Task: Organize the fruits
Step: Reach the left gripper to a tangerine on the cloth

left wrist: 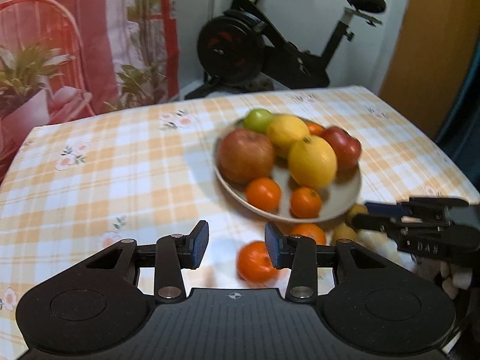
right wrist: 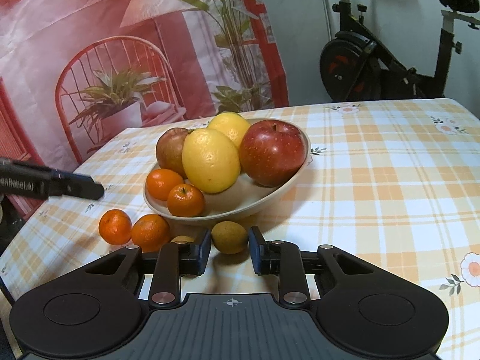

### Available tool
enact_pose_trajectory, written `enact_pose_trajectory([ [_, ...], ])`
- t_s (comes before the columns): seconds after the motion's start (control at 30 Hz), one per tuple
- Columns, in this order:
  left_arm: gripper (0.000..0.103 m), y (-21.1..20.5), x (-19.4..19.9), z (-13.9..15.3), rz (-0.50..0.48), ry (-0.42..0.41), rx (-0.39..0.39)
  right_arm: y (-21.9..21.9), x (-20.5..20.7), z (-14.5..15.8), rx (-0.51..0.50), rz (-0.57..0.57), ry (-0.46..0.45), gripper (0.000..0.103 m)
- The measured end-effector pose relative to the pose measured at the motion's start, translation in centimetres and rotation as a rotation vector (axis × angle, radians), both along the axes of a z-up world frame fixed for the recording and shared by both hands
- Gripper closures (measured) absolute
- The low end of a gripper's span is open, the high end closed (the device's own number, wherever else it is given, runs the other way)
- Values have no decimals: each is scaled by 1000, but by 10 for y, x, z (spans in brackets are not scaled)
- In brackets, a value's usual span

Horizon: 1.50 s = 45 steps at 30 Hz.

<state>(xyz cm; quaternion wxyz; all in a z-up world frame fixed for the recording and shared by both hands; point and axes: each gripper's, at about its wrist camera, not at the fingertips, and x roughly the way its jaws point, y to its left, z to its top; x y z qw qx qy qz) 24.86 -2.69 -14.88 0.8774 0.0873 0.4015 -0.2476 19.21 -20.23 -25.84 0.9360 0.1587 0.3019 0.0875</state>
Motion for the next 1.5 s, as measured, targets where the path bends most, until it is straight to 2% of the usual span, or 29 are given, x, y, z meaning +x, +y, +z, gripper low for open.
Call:
enact_pose_trajectory([
  [0.4, 58, -14, -6, -18, -33, 37, 65, -7, -6, 3, 12, -26, -39, 78],
  [0.5, 55, -16, -6, -19, -30, 37, 65, -7, -6, 3, 13, -26, -40, 78],
  [0.8, 55, -24, -6, -24, -31, 55, 74, -7, -7, 3, 15, -28, -41, 78],
  [0.9, 61, -25, -6, -25, -36, 59, 69, -7, -7, 3, 16, -27, -41, 78],
  [1.23, 62, -23, -5, -20, -23, 52, 56, -9, -9, 5, 29, -33, -51, 78],
  [1.5, 62, -25, -4, -1, -6, 2, 26, -11, -12, 8, 41, -49, -77, 78],
])
